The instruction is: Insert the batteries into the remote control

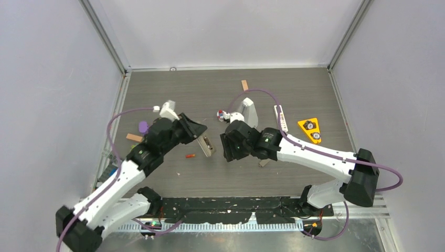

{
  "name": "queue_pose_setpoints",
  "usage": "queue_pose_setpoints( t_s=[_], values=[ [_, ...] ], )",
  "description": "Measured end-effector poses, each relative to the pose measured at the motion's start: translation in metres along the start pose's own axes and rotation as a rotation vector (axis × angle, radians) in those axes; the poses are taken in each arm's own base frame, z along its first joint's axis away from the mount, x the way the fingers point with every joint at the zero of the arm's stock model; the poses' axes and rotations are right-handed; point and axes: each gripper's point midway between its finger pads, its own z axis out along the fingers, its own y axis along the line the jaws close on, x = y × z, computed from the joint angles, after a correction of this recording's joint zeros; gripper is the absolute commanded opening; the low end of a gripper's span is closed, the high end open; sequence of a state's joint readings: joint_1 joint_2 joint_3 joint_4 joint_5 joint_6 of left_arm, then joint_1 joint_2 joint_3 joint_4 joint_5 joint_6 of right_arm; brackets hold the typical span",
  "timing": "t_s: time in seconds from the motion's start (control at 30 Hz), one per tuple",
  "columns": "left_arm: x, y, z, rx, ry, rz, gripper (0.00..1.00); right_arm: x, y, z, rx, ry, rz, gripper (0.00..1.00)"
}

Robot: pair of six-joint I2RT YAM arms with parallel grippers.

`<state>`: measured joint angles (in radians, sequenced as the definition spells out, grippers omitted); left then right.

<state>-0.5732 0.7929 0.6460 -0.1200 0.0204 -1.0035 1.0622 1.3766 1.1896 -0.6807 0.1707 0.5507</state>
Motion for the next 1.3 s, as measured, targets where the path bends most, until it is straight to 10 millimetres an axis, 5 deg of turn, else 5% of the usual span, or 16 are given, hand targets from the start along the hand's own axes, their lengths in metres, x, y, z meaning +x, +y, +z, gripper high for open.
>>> queue_pose_setpoints(
  t_s=[0.17, 0.3, 0.63, 0.93, 1.1, 1.3],
  values=[
    [0.050, 0.040, 0.035, -0.312, 0.209, 0.192, 0.00, 0.035, -0.045, 0.017, 0.141, 0.049, 0.074, 0.57],
    [0.075, 0.068, 0.043, -0.503, 0.303, 0.341, 0.00, 0.043, -0.066, 0.017, 0.181, 0.041, 0.143, 0.57],
    [0.074, 0.090, 0.062, -0.781, 0.311, 0.590, 0.00, 0.050, -0.078, 0.027, 0.174, 0.023, 0.193, 0.59],
    [0.073, 0.104, 0.063, -0.908, 0.325, 0.690, 0.00, 0.056, -0.083, 0.038, 0.163, 0.011, 0.233, 0.69],
    [0.081, 0.100, 0.077, -0.987, 0.317, 0.782, 0.00, 0.065, -0.088, 0.042, 0.174, 0.016, 0.261, 0.70],
    [0.085, 0.108, 0.070, -1.018, 0.325, 0.808, 0.00, 0.070, -0.093, 0.042, 0.182, 0.014, 0.284, 0.68]
  ],
)
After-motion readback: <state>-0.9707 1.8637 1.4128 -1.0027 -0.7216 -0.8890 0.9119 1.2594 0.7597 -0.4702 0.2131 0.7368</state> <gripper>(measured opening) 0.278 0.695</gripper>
